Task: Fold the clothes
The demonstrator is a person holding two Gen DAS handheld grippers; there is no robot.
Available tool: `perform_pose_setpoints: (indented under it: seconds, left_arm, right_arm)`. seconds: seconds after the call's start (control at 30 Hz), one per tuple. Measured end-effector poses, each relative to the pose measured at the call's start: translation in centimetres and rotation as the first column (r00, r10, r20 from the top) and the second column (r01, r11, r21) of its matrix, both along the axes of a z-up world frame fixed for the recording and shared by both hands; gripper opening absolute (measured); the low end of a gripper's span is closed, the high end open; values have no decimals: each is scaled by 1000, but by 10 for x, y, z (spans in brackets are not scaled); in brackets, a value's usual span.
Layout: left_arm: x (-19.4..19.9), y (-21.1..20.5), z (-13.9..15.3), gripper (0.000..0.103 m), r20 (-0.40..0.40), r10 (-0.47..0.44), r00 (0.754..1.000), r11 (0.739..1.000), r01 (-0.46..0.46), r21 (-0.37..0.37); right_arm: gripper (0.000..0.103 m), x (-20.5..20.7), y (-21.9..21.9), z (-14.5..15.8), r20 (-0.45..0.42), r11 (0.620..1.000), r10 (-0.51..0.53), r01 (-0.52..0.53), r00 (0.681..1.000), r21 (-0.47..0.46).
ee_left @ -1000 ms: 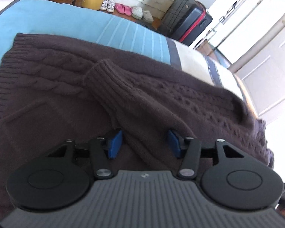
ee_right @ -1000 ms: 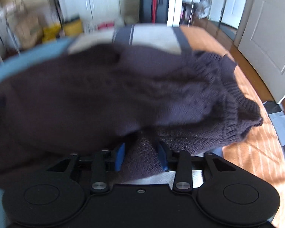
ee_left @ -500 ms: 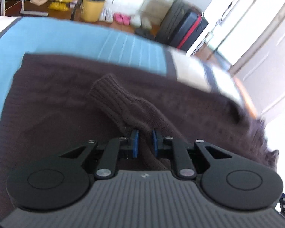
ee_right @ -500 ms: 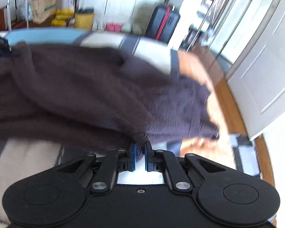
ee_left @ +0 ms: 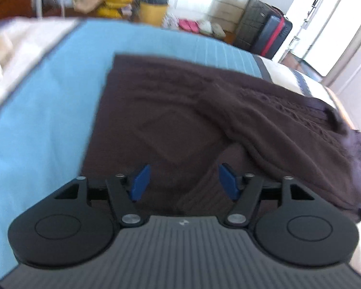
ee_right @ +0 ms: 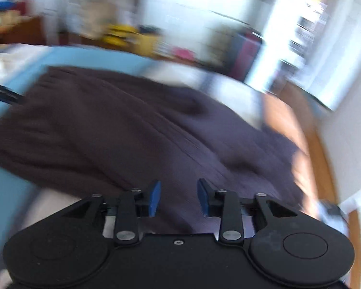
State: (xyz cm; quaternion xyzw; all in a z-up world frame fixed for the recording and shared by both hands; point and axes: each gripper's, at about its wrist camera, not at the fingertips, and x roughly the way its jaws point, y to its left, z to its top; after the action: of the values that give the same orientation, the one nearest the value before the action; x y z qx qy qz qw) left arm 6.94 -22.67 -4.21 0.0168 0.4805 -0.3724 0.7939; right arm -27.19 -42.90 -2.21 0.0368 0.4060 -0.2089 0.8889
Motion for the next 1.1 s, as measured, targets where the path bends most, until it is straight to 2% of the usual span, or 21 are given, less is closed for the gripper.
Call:
perform_pose_setpoints:
  seconds: [0.07,0.1,0.17,0.2,0.27,0.33,0.4,0.43,0.5,0.57,0.63,0.67,0.73,0.77,0.8,0.87,0.9,0.93,1.0,1.07,1.1]
  left_arm:
    - [-4,-1,-13,74,-39,-33,999,999,33,-10]
    - [-7,-2,-20,75,-38,-52,998,999,52,-1]
    - [-13,-11,-29,73,20,-61,998,998,61,24]
    - [-17,-16,-28,70,63,-75,995,997,73,37]
    - [-25,-22,-21,15,137,-109,984,993,102,56]
    - [-32,-23,-7,10,184,-118,976,993,113,34]
    - [-36,-16,5,10,213,-52,976,997,62,-39]
    - [-37,-12,10,10,225,-17,974,996,35,-77]
    - [-34,-11,3,11,207,21,978,1000,-17,-22]
    - [-32,-13,-14,17,108,22,994,998,-28,50]
    - [-45,-15,-10,23,123,20,992,991,-36,128]
    - [-54,-18,-2,32,181,20,983,986,-49,161]
    - [-74,-23,17,44,312,12,950,971,-85,222]
    - [-85,-24,29,50,364,19,931,973,-102,208]
    - [-93,-24,40,52,378,27,925,980,-98,172]
    - [-108,-27,58,61,379,34,925,993,-74,90]
    - [-117,-29,66,62,371,33,928,997,-56,49]
    - [-126,-35,72,63,367,20,930,999,-28,15]
    - [-143,-58,77,67,354,-50,934,997,69,-40]
    - [-162,-91,73,68,328,-147,933,984,173,-51]
    - [-172,-111,72,68,319,-199,927,974,223,-40]
  right_arm:
    - [51,17,-16,2,100,993,-1,-11,995,114]
    - [51,23,-29,-1,163,980,-42,9,986,198]
    - [51,28,-55,-18,244,918,-159,52,957,394]
    - [51,26,-61,-25,244,906,-189,72,951,418]
    - [51,21,-68,-36,230,894,-232,114,945,434]
    - [51,17,-76,-47,215,880,-276,156,937,449]
    - [52,12,-84,-58,199,864,-318,197,927,463]
    - [52,3,-89,-60,198,851,-362,236,911,470]
    - [53,-14,-98,-67,184,809,-466,333,865,485]
    - [53,-30,-112,-76,160,748,-567,423,808,512]
    - [53,-42,-121,-81,160,684,-641,464,751,563]
    - [53,-49,-125,-85,163,650,-674,474,721,594]
    - [53,-63,-132,-92,178,592,-722,465,669,658]
    - [53,-71,-133,-95,183,567,-743,460,644,683]
    - [53,-80,-133,-94,184,547,-762,465,621,696]
    - [53,-100,-127,-84,221,550,-783,479,582,685]
    - [56,-108,-127,-81,260,566,-784,476,564,673]
    - [65,-117,-124,-79,292,579,-783,471,550,665]
    - [71,-132,-121,-77,339,595,-781,464,524,656]
    - [71,-143,-127,-89,331,577,-789,440,517,688]
    - [71,-147,-131,-99,309,551,-800,426,515,718]
